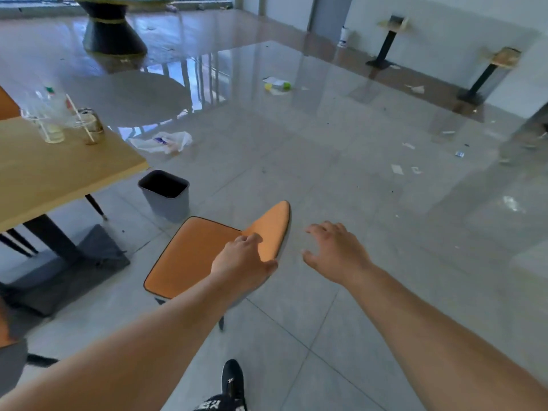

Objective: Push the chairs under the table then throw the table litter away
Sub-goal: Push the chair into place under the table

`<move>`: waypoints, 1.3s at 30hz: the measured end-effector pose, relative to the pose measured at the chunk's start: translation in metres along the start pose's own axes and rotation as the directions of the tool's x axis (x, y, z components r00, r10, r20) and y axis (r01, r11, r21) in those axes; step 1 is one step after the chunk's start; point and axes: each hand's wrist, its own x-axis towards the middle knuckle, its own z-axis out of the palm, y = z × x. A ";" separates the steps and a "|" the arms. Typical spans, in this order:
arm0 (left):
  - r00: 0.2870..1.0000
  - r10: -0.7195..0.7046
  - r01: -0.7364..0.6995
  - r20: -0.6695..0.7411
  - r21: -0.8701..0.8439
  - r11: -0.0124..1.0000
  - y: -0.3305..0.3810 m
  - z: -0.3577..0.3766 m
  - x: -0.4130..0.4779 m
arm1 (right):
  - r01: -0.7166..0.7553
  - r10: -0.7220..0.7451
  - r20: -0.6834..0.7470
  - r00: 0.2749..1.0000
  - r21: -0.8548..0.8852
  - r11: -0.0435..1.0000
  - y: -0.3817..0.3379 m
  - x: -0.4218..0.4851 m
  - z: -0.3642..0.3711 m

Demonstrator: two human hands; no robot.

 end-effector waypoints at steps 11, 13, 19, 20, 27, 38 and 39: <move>0.944 -0.256 0.282 0.209 -0.102 0.954 0.031 0.074 0.178 | 0.199 -0.148 0.310 0.939 -0.141 0.970 0.075 0.163 0.053; 0.913 -0.304 0.330 0.271 -0.057 0.942 0.030 0.081 0.192 | 0.264 -0.210 0.330 0.920 -0.129 0.956 0.077 0.190 0.059; 0.812 -0.440 0.488 0.384 -0.034 0.872 0.017 0.097 0.211 | 0.610 -0.471 0.469 0.748 -0.203 0.766 0.065 0.261 0.095; 0.799 -0.450 0.509 0.399 -0.047 0.860 0.017 0.101 0.210 | 0.660 -0.498 0.501 0.708 -0.219 0.718 0.060 0.271 0.102; 0.771 -0.591 0.633 0.238 -0.184 0.752 0.023 0.128 0.173 | 0.860 -0.621 0.600 0.504 -0.280 0.427 0.030 0.298 0.143; 0.595 -0.804 0.800 -0.022 -0.088 0.594 -0.129 0.058 0.033 | 0.900 -0.795 0.476 0.377 0.016 0.437 -0.166 0.214 0.162; 0.588 -0.808 0.804 -0.018 -0.093 0.587 -0.149 0.051 0.023 | 0.898 -0.797 0.473 0.375 0.028 0.439 -0.189 0.208 0.165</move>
